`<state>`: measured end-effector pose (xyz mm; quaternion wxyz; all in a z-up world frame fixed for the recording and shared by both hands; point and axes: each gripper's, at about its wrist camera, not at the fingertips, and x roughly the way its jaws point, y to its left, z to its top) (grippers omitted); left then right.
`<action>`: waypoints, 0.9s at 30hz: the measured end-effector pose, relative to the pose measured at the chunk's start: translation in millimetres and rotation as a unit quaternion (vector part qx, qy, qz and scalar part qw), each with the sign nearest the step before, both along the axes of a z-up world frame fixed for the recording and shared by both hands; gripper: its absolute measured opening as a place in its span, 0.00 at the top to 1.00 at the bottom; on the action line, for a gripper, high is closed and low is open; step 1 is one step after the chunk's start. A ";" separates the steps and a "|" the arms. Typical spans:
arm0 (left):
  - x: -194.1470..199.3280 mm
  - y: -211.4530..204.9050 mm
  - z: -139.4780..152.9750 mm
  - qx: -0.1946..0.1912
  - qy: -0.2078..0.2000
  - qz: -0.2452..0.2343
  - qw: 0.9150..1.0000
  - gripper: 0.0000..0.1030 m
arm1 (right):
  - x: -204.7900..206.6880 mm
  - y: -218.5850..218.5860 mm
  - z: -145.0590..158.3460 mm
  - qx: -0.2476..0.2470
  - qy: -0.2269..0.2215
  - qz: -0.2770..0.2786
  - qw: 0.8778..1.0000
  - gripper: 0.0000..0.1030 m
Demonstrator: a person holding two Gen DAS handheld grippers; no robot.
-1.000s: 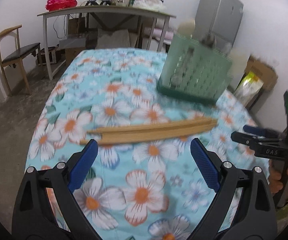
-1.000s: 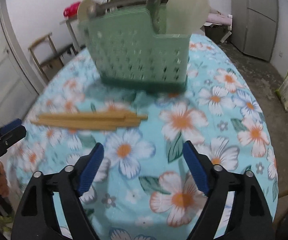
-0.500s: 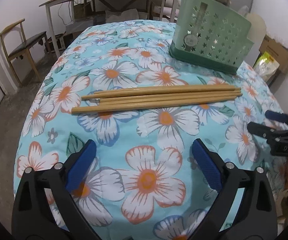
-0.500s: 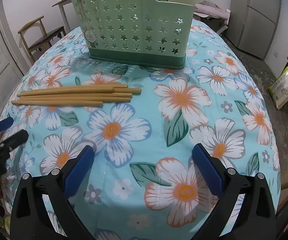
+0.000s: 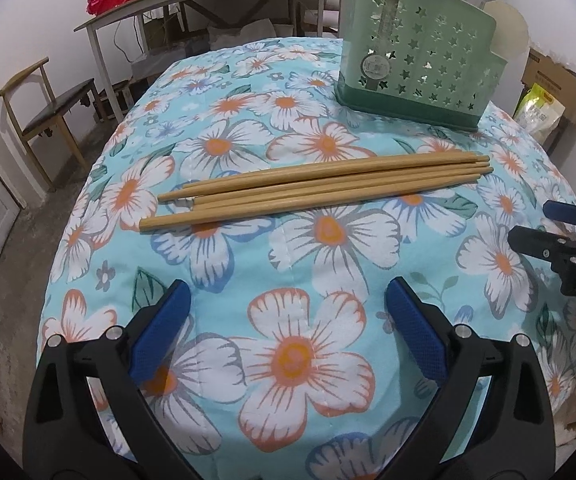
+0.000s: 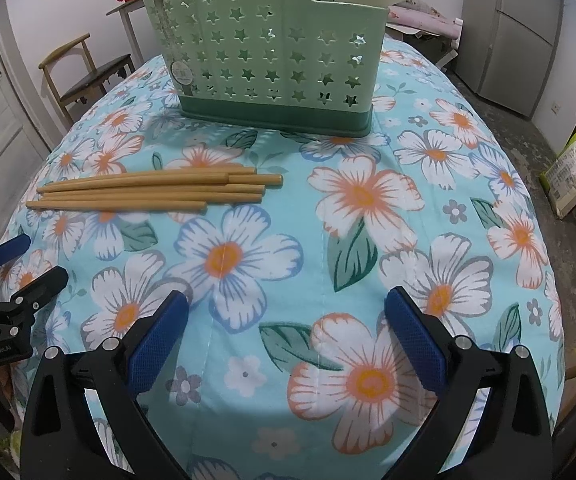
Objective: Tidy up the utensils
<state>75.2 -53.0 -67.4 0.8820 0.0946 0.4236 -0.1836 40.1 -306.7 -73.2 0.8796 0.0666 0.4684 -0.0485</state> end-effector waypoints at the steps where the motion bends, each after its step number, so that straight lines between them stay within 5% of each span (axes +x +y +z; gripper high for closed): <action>1: 0.4 -0.2 0.1 0.000 0.001 -0.001 1.000 0.08 | -0.4 0.0 0.2 0.000 0.000 0.000 1.000 0.06; 27: -1.4 -1.4 1.3 0.004 -0.003 -0.011 1.000 0.08 | 0.5 0.3 -0.6 0.000 0.004 -0.006 1.000 0.06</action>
